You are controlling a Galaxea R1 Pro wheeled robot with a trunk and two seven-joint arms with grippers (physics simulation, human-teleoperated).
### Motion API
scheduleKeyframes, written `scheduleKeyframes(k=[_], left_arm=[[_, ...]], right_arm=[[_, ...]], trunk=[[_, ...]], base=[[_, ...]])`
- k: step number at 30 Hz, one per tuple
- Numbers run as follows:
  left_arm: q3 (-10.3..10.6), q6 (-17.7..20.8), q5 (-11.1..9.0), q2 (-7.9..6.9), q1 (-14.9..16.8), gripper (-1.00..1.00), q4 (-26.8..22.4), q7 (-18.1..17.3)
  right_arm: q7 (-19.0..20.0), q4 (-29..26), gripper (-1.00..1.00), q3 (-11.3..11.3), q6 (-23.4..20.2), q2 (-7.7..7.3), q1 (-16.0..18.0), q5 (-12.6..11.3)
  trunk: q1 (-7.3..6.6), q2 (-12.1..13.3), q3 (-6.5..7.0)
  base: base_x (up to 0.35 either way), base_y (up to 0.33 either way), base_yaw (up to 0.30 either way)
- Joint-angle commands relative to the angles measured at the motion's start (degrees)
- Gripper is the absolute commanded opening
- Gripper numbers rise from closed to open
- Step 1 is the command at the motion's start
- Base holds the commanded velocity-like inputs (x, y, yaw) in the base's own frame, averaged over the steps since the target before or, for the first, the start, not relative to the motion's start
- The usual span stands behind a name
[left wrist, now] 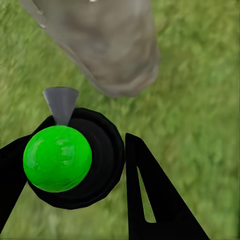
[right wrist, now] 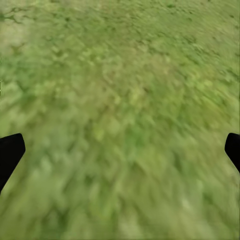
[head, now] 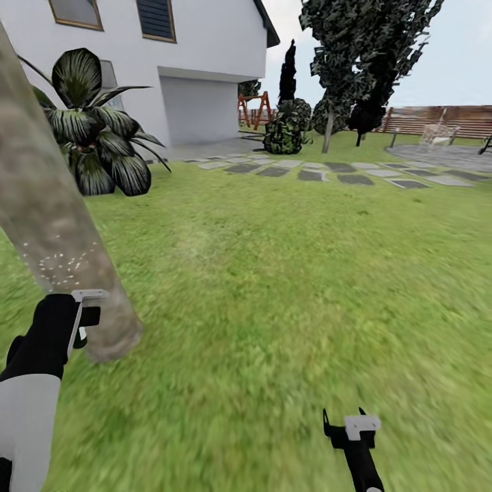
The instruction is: In the garden, pick up the pesticide atomizer on the floor and spray pesticide onto both trees until each tree trunk is fully covered.
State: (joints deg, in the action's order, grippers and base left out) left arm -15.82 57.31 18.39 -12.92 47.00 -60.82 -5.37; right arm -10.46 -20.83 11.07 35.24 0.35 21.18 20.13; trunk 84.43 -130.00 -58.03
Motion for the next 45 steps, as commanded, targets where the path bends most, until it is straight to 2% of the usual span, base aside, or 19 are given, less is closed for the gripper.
scheduleKeyframes(k=[1,11,15,16,19,21,26,38,45], left_arm=[[0.0,0.0,0.1,0.0,0.0,-1.0,0.0,0.0],[0.0,0.0,0.1,0.0,0.0,-1.0,0.0,0.0],[-0.2,-0.2,0.0,-0.07,-2.8,-1.0,0.0,0.1],[-0.3,-0.4,0.0,-0.15,-4.4,-1.0,0.0,0.2],[-0.3,-0.4,0.0,-0.17,-5.2,-1.0,0.0,0.2],[-0.5,-0.5,0.0,-0.17,-5.3,-1.0,0.0,0.3],[-2.7,-0.7,-0.1,-0.04,-5.3,-1.0,0.0,0.2],[-2.8,-0.7,-0.1,0.09,-5.3,-1.0,0.0,0.3],[-2.8,-0.7,-0.1,0.09,-5.3,-1.0,0.0,0.3]], right_arm=[[0.0,0.0,1.0,0.0,0.0,0.0,0.0,0.0],[0.0,0.0,1.0,0.0,0.0,0.0,0.0,0.0],[0.0,0.0,1.0,0.0,0.0,0.0,0.0,0.0],[0.0,0.0,1.0,0.0,0.0,0.02,0.0,0.0],[0.0,0.0,1.0,0.0,0.0,0.08,0.0,0.0],[0.0,0.0,1.0,0.0,0.0,0.04,0.0,0.0],[0.0,0.0,1.0,0.0,0.0,0.01,0.0,0.0],[0.0,0.0,1.0,0.0,0.0,0.0,0.0,0.0],[0.0,0.0,1.0,0.0,0.0,0.0,0.0,0.0]], trunk=[[0.0,0.0,0.0],[0.0,0.0,0.0],[0.0,0.0,0.0],[0.0,0.0,0.0],[0.0,0.0,0.0],[0.0,0.0,0.0],[0.0,0.0,0.0],[0.0,0.0,0.0],[0.0,0.0,0.0]], base=[[0.202,-0.227,0.269],[0.202,-0.227,0.217],[0.189,-0.227,0.006],[0.187,-0.227,0.001],[0.186,-0.227,0.044],[0.19,-0.226,0.193],[0.231,-0.197,0.269],[0.221,-0.199,0.275],[0.167,-0.232,0.039]])
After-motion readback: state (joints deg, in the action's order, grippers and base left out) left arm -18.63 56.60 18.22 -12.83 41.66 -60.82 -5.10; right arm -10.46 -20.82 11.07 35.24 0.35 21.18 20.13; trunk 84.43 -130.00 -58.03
